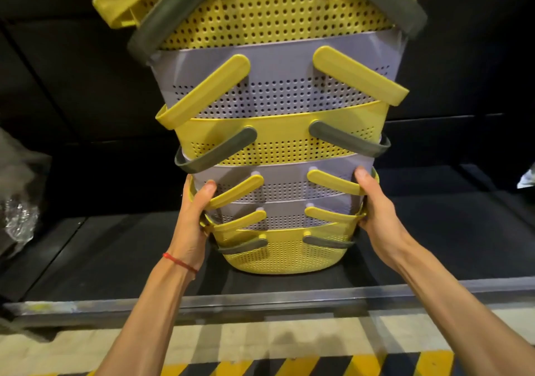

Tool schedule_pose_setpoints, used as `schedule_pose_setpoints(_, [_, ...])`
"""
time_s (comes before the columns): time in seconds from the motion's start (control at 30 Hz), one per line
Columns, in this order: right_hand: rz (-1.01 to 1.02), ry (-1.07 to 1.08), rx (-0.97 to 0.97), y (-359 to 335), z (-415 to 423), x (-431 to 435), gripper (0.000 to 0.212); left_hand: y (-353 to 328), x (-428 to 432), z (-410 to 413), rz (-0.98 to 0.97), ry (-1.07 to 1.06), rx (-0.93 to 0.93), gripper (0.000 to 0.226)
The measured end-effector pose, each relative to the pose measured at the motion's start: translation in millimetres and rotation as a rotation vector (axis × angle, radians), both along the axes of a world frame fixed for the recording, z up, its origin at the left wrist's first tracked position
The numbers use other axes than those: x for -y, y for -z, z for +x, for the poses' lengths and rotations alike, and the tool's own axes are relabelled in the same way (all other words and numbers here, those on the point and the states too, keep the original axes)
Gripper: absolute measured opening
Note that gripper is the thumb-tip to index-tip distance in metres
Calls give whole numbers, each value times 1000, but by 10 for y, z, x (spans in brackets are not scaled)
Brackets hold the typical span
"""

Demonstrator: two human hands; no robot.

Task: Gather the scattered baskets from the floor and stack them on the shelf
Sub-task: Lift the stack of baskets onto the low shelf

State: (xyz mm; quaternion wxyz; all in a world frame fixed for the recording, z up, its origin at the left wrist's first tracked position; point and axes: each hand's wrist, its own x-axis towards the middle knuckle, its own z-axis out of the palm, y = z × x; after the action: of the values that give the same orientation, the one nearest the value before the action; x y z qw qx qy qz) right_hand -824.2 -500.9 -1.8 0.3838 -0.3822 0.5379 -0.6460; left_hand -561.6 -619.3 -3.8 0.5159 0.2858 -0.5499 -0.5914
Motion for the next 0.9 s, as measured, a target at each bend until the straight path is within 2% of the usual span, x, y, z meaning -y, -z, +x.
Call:
schedule_pose_setpoints(0.13, [-9, 5, -12, 21, -72, 176, 89, 6, 193, -94, 0, -6, -16, 55])
schedule_pose_setpoints(0.27, [5, 0, -11, -13, -178, 409, 69, -3, 386, -243, -17, -32, -14, 28])
schedule_pose_setpoints(0.33, [22, 6, -2, -25, -220, 503, 66, -14, 439, -301, -14, -38, -22, 31])
schedule_pose_setpoints(0.4, [30, 4, -11, -15, -245, 569, 70, -16, 468, -329, -10, -43, -22, 35])
schedule_pose_setpoints(0.5, [25, 13, -17, 14, -248, 592, 77, 27, 490, -348, -6, -78, -22, 27])
schedule_pose_setpoints(0.7, [41, 35, -10, 13, -198, 550, 92, 14, 442, -324, 20, -78, -12, 54])
schedule_pose_setpoints(0.9, [125, 206, -12, -8, -39, 519, 85, -56, 396, -249, 134, -82, 93, 69])
